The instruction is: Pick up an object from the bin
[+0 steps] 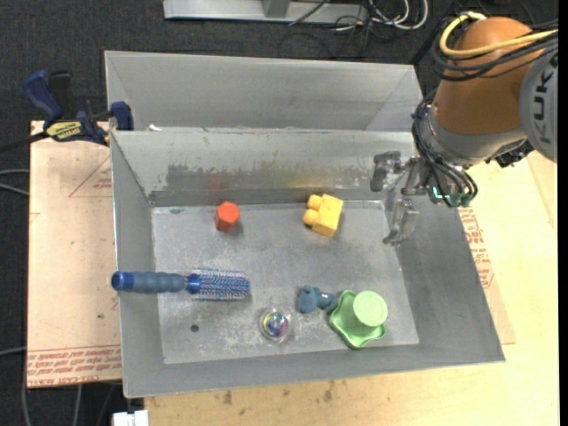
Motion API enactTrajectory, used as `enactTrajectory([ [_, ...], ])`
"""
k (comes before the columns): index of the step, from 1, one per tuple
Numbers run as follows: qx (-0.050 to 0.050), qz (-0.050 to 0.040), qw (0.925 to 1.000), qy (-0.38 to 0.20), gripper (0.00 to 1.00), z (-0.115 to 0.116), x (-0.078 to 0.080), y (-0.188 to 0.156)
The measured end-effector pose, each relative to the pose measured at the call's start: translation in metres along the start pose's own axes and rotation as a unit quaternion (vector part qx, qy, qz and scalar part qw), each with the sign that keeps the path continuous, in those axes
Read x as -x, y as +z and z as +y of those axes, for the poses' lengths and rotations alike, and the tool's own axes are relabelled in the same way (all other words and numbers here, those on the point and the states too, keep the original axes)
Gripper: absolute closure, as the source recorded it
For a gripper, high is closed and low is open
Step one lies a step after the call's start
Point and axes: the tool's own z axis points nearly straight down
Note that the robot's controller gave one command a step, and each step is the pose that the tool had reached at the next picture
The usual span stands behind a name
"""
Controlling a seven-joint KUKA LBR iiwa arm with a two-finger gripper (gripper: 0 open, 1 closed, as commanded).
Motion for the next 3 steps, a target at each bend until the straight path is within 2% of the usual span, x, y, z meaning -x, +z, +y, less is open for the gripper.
enactTrajectory([
  [1, 0.0, -0.0022, 0.9965, -0.083, 0.0, 0.034, -0.017, 0.026],
  [2, 0.0, 0.0014, 0.9959, -0.091, 0.0, 0.035, -0.092, 0.113],
  [3, -0.001, -0.0088, 0.9957, -0.092, 0.0, 0.033, -0.113, 0.131],
])
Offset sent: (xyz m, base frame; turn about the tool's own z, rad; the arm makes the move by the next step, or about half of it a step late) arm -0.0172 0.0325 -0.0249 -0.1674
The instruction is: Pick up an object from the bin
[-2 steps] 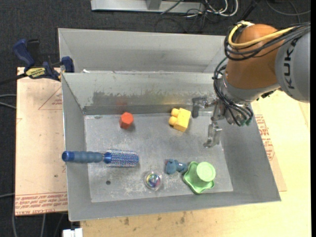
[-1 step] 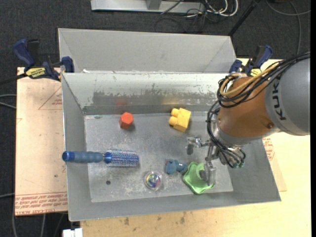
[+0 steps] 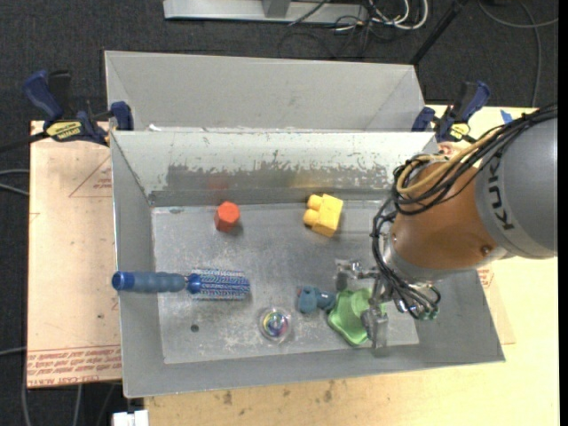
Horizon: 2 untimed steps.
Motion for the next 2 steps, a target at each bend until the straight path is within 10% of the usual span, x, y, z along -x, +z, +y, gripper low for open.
enactTrajectory([
  [1, 0.0, 0.0017, 0.9888, -0.149, 0.0, 0.008, 0.005, 0.004],
  [2, 0.001, 0.0031, 0.9775, 0.211, 0.0, -0.027, 0.044, 0.005],
])
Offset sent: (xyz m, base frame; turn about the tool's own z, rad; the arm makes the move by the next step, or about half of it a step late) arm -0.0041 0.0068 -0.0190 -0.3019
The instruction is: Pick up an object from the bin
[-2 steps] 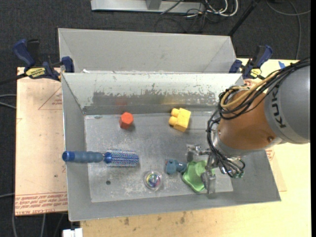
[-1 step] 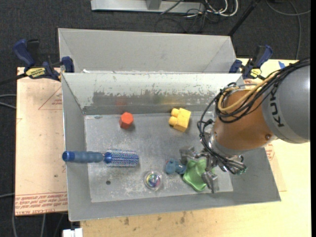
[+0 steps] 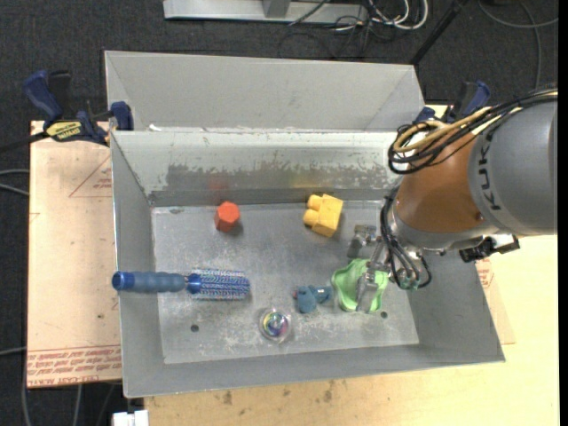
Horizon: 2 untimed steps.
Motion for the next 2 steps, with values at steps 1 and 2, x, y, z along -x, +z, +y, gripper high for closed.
enactTrajectory([
  [1, 0.001, -0.0048, 1.0, -0.001, 1.0, 0.002, 0.002, -0.001],
  [2, -0.001, 0.0021, 0.9673, -0.254, 1.0, -0.002, -0.065, -0.044],
])
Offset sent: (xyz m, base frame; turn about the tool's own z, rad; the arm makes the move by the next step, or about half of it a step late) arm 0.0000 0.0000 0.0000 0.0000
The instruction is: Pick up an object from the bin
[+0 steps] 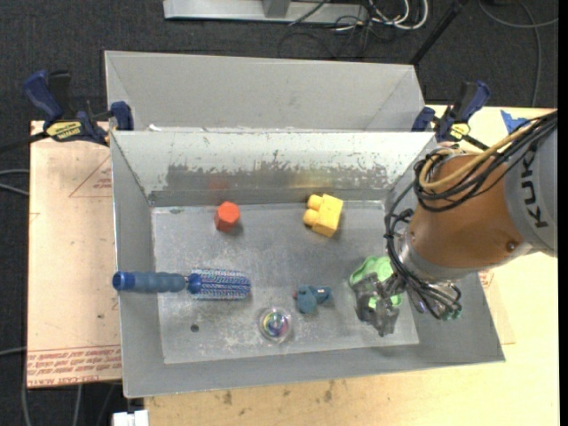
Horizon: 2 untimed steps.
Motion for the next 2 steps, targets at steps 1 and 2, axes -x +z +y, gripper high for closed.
enactTrajectory([
  [1, 0.0, 0.0006, 1.0, 0.0, 0.0, 0.0, -0.0002, 0.0008],
  [2, 0.0, 0.0006, 1.0, 0.0, 1.0, 0.0001, -0.0001, 0.0008],
])
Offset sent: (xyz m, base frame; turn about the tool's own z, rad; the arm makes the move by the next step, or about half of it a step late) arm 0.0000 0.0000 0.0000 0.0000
